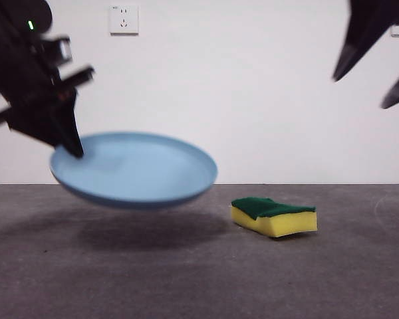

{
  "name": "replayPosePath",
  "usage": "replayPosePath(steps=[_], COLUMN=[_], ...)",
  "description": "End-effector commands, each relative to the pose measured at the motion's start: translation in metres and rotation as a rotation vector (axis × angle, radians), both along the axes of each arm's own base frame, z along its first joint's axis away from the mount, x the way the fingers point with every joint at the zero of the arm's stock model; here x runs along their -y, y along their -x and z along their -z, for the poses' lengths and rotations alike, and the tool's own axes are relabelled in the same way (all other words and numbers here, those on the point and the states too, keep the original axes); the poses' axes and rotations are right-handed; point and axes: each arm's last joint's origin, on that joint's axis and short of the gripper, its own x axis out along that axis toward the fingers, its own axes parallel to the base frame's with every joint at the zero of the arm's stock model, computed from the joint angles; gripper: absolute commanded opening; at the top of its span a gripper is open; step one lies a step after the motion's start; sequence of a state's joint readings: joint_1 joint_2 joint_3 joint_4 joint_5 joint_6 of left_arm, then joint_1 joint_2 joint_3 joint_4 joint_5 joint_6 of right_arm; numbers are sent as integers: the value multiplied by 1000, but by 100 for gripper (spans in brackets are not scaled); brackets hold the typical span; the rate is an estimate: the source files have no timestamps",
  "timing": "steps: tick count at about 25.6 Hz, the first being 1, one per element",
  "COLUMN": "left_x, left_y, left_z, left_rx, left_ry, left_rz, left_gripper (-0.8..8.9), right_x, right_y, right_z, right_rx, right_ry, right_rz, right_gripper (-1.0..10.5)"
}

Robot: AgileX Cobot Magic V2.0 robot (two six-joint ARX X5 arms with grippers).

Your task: Pick up the plate,pick up the cloth,clean the plate with the cloth

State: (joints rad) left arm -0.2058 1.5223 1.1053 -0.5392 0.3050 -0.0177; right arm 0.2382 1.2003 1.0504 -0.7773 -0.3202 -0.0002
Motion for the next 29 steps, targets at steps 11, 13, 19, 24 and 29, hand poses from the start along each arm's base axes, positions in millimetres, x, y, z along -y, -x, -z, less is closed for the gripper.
replayPosePath(steps=[11,13,19,24,29], left_x=[-15,-18,-20,-18,-18], left_y=[67,79,90,89,86], left_z=[-65,-70,-72,-73,-74], left_rx=[122,109,75,95,116], left_ry=[-55,-59,-66,-62,-66], left_rz=[-7,-5,0,3,-4], left_gripper=[-7,-8,-8,-8,-8], right_x=[-78,-87,-97,-102,-102], right_y=[-72,-85,-103,-112,-114], right_z=[40,58,105,131,145], right_rx=[-14,-24,-101,-128,-169], right_ry=[199,206,276,288,299], right_rz=[-199,-207,-213,-219,-216], right_gripper=[405,401,333,187,-16])
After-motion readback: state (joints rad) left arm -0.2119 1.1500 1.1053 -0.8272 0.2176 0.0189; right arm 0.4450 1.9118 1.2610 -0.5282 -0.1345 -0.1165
